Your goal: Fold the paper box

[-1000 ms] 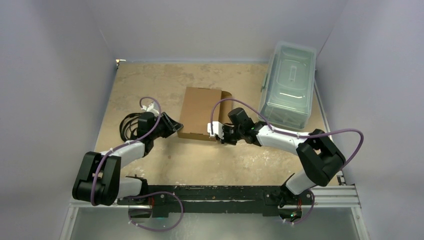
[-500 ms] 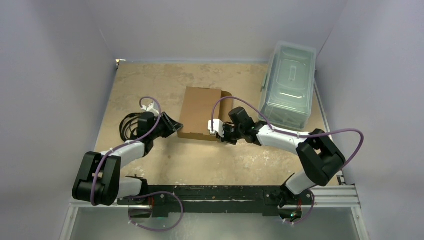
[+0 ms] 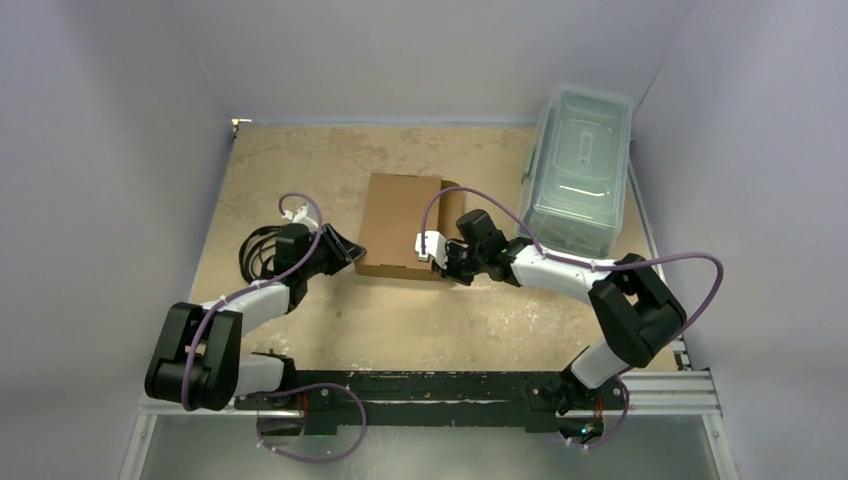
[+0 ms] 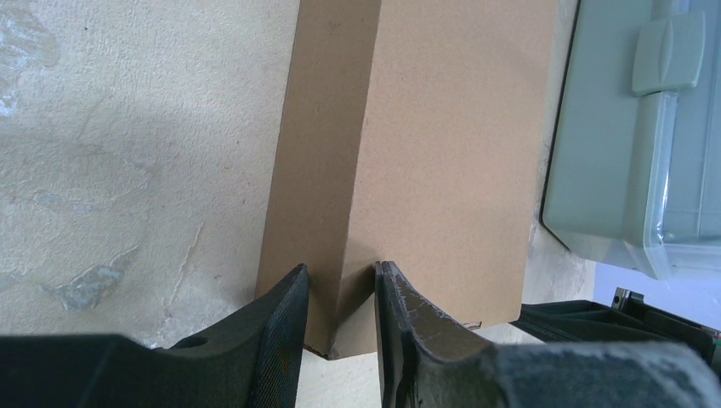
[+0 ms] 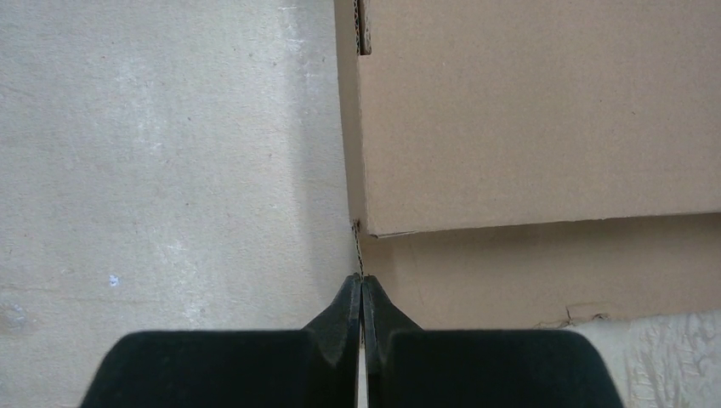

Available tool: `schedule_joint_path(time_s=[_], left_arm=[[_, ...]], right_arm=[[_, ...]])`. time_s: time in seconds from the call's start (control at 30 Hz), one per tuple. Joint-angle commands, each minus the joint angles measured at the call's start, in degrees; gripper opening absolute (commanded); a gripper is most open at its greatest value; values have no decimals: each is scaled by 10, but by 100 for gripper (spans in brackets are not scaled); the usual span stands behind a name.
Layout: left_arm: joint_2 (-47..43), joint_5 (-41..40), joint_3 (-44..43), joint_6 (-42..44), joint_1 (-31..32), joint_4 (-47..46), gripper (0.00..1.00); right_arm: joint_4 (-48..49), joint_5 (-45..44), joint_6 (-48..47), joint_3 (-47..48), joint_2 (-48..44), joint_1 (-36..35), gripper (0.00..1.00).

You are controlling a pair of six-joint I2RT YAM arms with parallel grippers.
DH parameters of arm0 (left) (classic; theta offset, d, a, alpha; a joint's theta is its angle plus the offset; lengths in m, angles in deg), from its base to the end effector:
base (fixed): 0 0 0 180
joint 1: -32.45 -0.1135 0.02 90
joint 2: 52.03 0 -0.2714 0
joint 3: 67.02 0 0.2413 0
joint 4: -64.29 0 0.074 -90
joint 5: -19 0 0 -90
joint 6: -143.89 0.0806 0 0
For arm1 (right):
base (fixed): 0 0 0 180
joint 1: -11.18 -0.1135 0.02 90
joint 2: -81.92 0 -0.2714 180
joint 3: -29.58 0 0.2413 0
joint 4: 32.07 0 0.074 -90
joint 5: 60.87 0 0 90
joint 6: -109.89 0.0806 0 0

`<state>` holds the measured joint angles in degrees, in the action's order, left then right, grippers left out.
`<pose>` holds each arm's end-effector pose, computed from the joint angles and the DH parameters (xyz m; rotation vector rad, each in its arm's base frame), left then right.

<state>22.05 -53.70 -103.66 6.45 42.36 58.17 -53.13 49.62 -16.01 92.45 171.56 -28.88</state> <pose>0.2580 -0.0694 0.1493 -0.5343 2.1625 -0.8948 0.2376 0.2366 0.1654 -1.5959 1.7746 0.4634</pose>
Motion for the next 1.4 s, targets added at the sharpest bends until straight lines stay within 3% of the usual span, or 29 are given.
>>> schedule_joint_path(time_s=[0.0, 1.37], left_arm=[[14, -17, -5, 8, 5, 30, 31], [20, 5, -7, 3, 6, 17, 31]], right_arm=[[-22, -10, 5, 17, 17, 3, 0], [-52, 6, 35, 50, 33, 12, 0]])
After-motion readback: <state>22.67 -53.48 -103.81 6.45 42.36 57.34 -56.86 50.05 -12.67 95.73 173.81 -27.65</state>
